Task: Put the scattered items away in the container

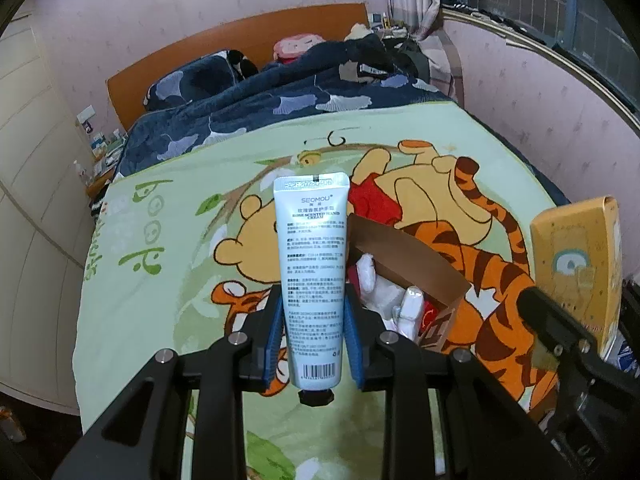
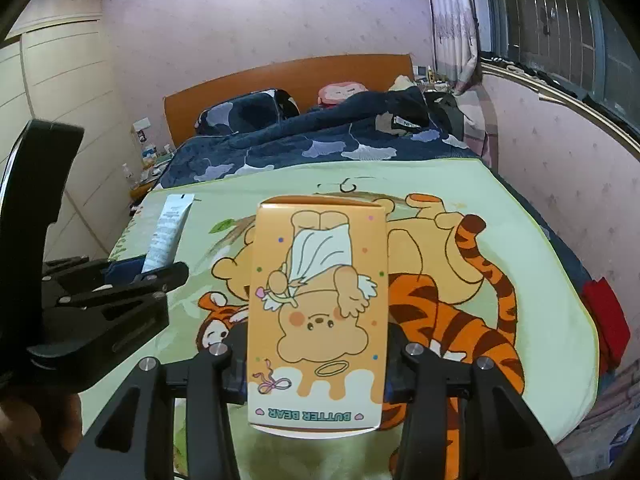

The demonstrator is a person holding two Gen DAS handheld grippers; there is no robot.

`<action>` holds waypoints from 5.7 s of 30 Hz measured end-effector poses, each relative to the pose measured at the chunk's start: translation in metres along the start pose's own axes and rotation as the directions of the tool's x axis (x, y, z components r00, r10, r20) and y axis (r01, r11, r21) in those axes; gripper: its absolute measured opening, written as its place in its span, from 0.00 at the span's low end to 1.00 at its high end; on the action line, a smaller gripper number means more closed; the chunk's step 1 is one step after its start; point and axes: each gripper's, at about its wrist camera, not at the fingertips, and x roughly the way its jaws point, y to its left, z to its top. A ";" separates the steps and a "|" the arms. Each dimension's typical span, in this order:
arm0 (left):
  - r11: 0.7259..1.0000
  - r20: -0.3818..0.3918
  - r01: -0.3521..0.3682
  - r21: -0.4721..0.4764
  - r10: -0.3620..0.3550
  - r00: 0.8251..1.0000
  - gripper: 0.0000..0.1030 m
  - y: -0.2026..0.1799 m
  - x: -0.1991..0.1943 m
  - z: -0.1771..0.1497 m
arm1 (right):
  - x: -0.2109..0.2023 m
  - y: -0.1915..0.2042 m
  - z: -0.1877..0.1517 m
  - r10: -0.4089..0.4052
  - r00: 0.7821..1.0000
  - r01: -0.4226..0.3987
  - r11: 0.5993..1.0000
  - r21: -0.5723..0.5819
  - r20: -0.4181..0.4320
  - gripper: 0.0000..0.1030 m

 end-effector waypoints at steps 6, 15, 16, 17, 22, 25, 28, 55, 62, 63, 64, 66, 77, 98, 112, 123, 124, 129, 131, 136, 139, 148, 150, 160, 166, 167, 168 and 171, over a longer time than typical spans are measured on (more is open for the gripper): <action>1.000 -0.038 -0.014 -0.005 0.014 0.999 0.27 -0.013 0.018 0.005 | 0.007 -0.011 0.002 0.022 1.000 -0.022 1.000 -0.006 -0.018 0.43; 1.000 -0.080 -0.012 0.005 0.012 0.997 0.27 -0.029 0.037 0.011 | 0.016 -0.022 0.002 0.020 0.999 -0.021 1.000 -0.014 -0.038 0.43; 1.000 -0.086 -0.012 0.004 0.012 0.996 0.27 -0.030 0.040 0.011 | 0.018 -0.022 0.003 0.022 0.999 -0.022 1.000 -0.013 -0.040 0.43; 1.000 -0.093 -0.011 0.003 0.012 0.996 0.27 -0.031 0.044 0.012 | 0.020 -0.022 0.004 0.023 0.999 -0.024 1.000 -0.014 -0.043 0.43; 1.000 -0.125 -0.012 -0.005 0.011 0.992 0.27 -0.030 0.057 0.014 | 0.031 -0.021 0.007 0.032 0.998 -0.033 0.999 -0.024 -0.054 0.43; 1.000 -0.148 -0.012 -0.012 0.010 0.989 0.27 -0.027 0.069 0.015 | 0.039 -0.019 0.008 0.036 0.997 -0.038 0.999 -0.026 -0.065 0.43; 1.000 -0.166 -0.020 -0.011 0.018 0.986 0.27 -0.024 0.080 0.016 | 0.049 -0.016 0.008 0.037 0.996 -0.039 0.999 -0.033 -0.081 0.43; 0.997 -0.303 0.000 0.071 0.021 0.953 0.27 -0.039 0.160 0.022 | 0.109 -0.021 0.005 -0.006 0.983 0.002 1.000 -0.020 -0.185 0.43; 0.996 -0.312 0.000 0.088 0.028 0.950 0.27 -0.040 0.171 0.024 | 0.118 -0.022 0.006 -0.011 0.980 0.008 1.000 -0.016 -0.199 0.43; 0.996 -0.314 -0.001 0.090 0.029 0.949 0.27 -0.041 0.173 0.025 | 0.119 -0.022 0.005 -0.012 0.980 0.009 1.000 -0.016 -0.200 0.43; 0.996 -0.315 -0.001 0.091 0.030 0.949 0.27 -0.041 0.174 0.025 | 0.120 -0.022 0.006 -0.014 0.979 0.011 1.000 -0.016 -0.202 0.43; 0.995 -0.316 -0.001 0.096 0.031 0.948 0.27 -0.041 0.177 0.026 | 0.122 -0.023 0.006 -0.016 0.979 0.013 1.000 -0.014 -0.205 0.43; 0.989 -0.314 -0.010 0.150 0.058 0.948 0.28 -0.046 0.192 0.032 | 0.137 -0.026 0.006 -0.027 0.974 0.025 1.000 -0.011 -0.224 0.43; 0.988 -0.244 -0.036 0.149 0.072 0.967 0.81 -0.035 0.180 0.041 | 0.131 -0.028 0.016 -0.059 0.985 0.061 0.998 0.011 -0.163 0.61; 0.990 -0.211 -0.021 0.139 0.050 0.976 0.81 -0.044 0.147 0.037 | 0.097 -0.029 0.013 -0.086 0.988 0.088 0.996 0.016 -0.128 0.61; 0.993 -0.209 0.042 0.113 -0.017 0.978 0.92 -0.057 0.102 0.021 | 0.045 -0.039 0.002 -0.149 0.985 0.155 0.986 0.064 -0.088 0.90; 0.993 -0.212 0.047 0.107 -0.024 0.977 0.92 -0.056 0.097 0.019 | 0.040 -0.042 0.000 -0.143 0.986 0.150 0.986 0.077 -0.083 0.92; 0.991 -0.212 0.069 0.119 -0.042 0.976 0.93 -0.064 0.079 0.007 | 0.017 -0.052 -0.013 -0.207 0.976 0.214 0.972 0.102 -0.074 1.00; 0.989 -0.205 0.074 0.131 -0.046 0.978 0.93 -0.069 0.069 0.000 | 0.007 -0.059 -0.017 -0.225 0.972 0.232 0.965 0.121 -0.069 1.00; 0.985 -0.193 0.095 0.141 -0.067 0.979 0.93 -0.080 0.051 -0.010 | -0.013 -0.073 -0.027 -0.265 0.962 0.271 0.951 0.146 -0.063 1.00; 0.989 -0.195 0.069 0.133 -0.042 0.980 0.96 -0.083 0.046 -0.014 | -0.022 -0.080 -0.034 -0.279 0.958 0.286 0.945 0.156 -0.070 1.00; 0.992 -0.197 0.033 0.119 -0.009 0.980 0.97 -0.085 0.036 -0.021 | -0.036 -0.086 -0.050 -0.288 0.954 0.298 0.942 0.154 -0.083 1.00; 0.992 -0.200 0.042 0.123 -0.017 0.980 0.97 -0.088 0.036 -0.023 | -0.039 -0.088 -0.051 -0.292 0.953 0.301 0.941 0.153 -0.078 1.00; 0.983 -0.228 0.114 0.143 -0.080 0.970 0.97 -0.111 0.035 -0.029 | -0.047 -0.092 -0.059 -0.299 0.951 0.309 0.939 0.152 -0.082 1.00; 0.980 -0.250 0.121 0.156 -0.079 0.965 0.97 -0.118 0.040 -0.032 | -0.046 -0.094 -0.060 -0.300 0.950 0.309 0.939 0.153 -0.083 1.00; 0.981 -0.250 0.122 0.153 -0.081 0.965 0.97 -0.118 0.040 -0.032 | -0.046 -0.093 -0.059 -0.298 0.951 0.307 0.939 0.152 -0.079 1.00; 0.981 -0.249 0.126 0.147 -0.086 0.965 0.97 -0.117 0.040 -0.032 | -0.046 -0.093 -0.059 -0.297 0.952 0.306 0.940 0.151 -0.078 1.00; 0.981 -0.249 0.140 0.134 -0.104 0.963 0.97 -0.114 0.040 -0.031 | -0.046 -0.091 -0.059 -0.295 0.953 0.303 0.941 0.148 -0.075 1.00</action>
